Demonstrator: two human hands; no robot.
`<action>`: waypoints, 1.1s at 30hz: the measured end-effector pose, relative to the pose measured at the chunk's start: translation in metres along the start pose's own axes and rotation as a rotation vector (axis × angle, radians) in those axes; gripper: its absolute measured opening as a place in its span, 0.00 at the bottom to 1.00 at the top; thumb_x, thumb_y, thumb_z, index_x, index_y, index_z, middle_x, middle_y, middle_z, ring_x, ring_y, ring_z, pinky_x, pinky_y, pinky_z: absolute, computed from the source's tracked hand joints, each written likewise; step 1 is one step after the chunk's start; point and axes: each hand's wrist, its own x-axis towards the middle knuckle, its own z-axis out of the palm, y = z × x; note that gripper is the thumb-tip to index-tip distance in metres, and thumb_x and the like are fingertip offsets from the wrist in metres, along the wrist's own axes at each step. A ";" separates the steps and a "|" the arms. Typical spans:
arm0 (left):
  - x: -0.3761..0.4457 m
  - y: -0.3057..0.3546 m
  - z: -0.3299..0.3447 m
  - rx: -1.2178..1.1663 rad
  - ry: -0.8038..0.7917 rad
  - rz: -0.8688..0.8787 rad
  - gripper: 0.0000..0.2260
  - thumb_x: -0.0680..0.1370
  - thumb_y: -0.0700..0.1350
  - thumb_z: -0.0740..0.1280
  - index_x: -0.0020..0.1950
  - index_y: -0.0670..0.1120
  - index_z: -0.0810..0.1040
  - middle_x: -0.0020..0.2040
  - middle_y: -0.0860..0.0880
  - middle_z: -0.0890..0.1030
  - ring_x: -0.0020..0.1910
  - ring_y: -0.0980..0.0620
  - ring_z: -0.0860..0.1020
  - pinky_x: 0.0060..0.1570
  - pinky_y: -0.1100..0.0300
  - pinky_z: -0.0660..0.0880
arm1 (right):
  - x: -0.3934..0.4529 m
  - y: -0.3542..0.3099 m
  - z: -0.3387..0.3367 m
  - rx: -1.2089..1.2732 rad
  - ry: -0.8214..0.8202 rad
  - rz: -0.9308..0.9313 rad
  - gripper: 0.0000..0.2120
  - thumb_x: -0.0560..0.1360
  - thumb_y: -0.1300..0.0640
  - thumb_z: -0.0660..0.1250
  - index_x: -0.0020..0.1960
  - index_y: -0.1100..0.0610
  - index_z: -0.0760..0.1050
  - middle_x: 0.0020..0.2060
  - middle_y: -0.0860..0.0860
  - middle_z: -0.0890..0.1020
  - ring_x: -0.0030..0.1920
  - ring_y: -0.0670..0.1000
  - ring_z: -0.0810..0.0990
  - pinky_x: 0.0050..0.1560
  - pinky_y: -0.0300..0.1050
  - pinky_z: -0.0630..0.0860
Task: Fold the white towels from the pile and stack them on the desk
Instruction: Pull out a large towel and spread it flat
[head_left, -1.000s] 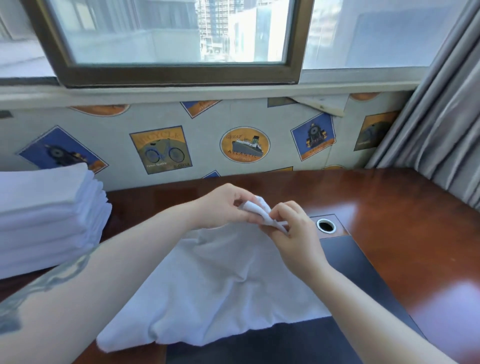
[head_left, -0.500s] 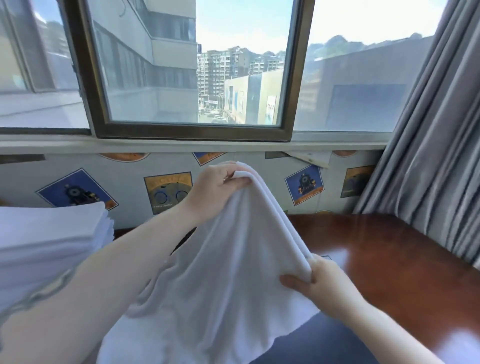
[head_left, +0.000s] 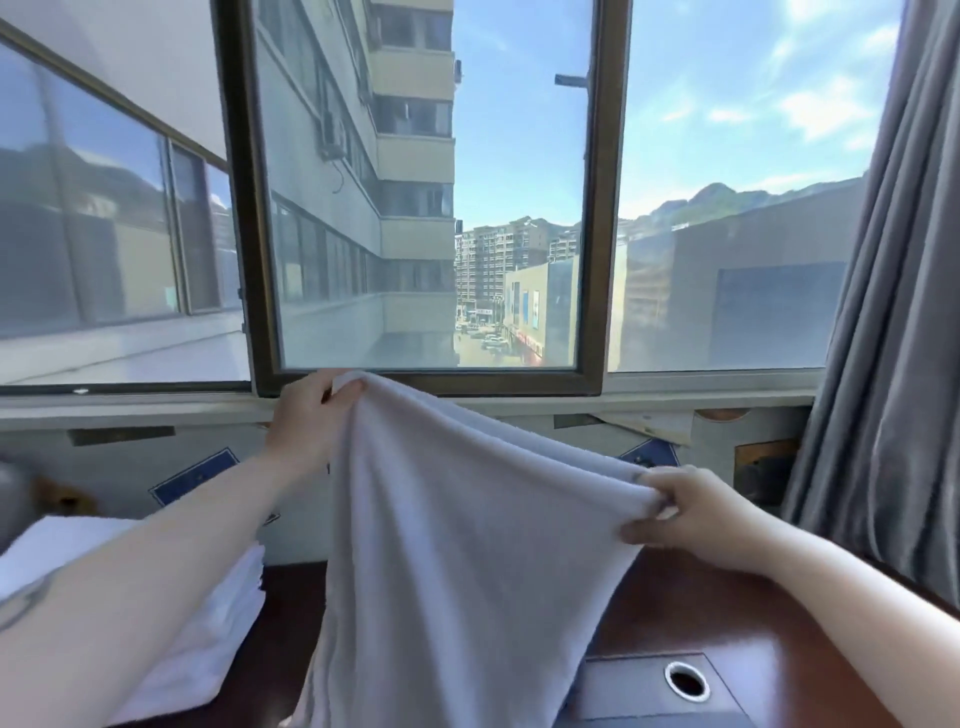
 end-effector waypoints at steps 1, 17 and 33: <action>0.004 0.004 -0.009 0.004 -0.021 -0.003 0.07 0.81 0.44 0.65 0.47 0.48 0.83 0.40 0.43 0.82 0.40 0.50 0.76 0.40 0.60 0.70 | 0.009 -0.004 -0.013 0.044 0.007 0.007 0.15 0.66 0.55 0.80 0.35 0.56 0.73 0.30 0.48 0.74 0.33 0.48 0.74 0.39 0.47 0.73; 0.059 0.076 -0.048 -0.074 -0.007 0.134 0.09 0.80 0.47 0.67 0.59 0.58 0.77 0.50 0.66 0.77 0.50 0.71 0.73 0.50 0.76 0.66 | 0.096 -0.076 -0.163 -0.694 0.503 -0.169 0.13 0.79 0.43 0.62 0.58 0.47 0.78 0.53 0.53 0.80 0.55 0.59 0.78 0.45 0.51 0.72; 0.067 0.081 -0.014 -0.610 0.009 -0.179 0.07 0.80 0.42 0.67 0.51 0.51 0.84 0.43 0.54 0.84 0.44 0.55 0.80 0.52 0.55 0.76 | 0.081 -0.064 -0.146 0.103 0.539 -0.177 0.14 0.73 0.66 0.71 0.51 0.47 0.81 0.38 0.45 0.82 0.35 0.47 0.81 0.45 0.46 0.80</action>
